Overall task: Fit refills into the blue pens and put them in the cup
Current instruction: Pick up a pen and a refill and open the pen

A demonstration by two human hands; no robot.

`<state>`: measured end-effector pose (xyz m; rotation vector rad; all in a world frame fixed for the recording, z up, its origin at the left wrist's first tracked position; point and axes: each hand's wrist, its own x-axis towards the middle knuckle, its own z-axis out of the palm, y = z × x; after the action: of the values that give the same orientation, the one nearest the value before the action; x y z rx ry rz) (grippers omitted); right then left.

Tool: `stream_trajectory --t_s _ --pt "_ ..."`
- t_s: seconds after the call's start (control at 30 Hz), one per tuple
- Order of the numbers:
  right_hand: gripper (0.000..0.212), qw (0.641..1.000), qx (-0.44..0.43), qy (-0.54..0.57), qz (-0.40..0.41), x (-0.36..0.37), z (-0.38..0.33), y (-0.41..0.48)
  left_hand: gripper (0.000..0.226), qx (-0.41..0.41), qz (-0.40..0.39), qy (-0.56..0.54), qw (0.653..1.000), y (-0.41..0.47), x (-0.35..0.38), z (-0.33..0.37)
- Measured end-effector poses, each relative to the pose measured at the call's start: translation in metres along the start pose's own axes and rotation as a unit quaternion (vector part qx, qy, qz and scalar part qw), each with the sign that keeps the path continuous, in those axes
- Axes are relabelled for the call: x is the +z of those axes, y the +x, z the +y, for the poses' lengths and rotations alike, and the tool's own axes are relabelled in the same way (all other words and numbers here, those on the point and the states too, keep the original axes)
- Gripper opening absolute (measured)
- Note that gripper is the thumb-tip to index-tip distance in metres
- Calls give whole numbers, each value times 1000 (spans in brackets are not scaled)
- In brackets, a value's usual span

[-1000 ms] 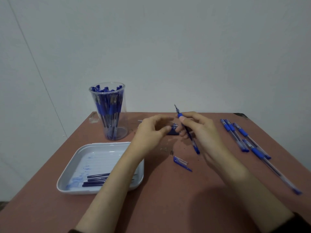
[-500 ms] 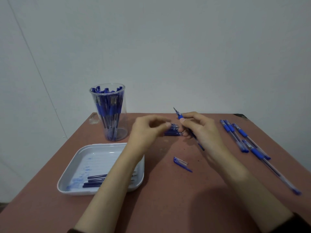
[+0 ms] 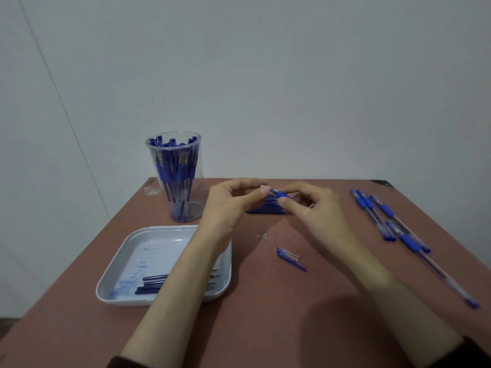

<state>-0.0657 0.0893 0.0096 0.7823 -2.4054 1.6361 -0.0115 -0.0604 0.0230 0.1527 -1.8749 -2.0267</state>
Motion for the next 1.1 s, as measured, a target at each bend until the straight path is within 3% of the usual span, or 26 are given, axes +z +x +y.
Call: stream_trajectory --t_s 0.13,0.4,0.5,0.63,0.87,1.1 --pt "11 996 -43 -78 12 -1 -2 -2 8 -5 -13 24 1000 -1 -1 -2" --pt "24 978 100 170 -73 1 -16 -4 28 32 -47 -29 998 -2 0 4" --pt "21 975 99 185 -71 2 -16 -4 35 26 -53 -88 994 -2 4 3" --pt "18 974 78 201 -76 1 -16 -4 43 15 -33 -91 995 -2 4 1" --pt "20 970 80 220 -72 3 -17 -4 16 -8 -74 -101 992 -2 5 3" --pt "32 962 64 249 -95 4 -22 -7 34 11 -71 -78 994 -6 9 3"
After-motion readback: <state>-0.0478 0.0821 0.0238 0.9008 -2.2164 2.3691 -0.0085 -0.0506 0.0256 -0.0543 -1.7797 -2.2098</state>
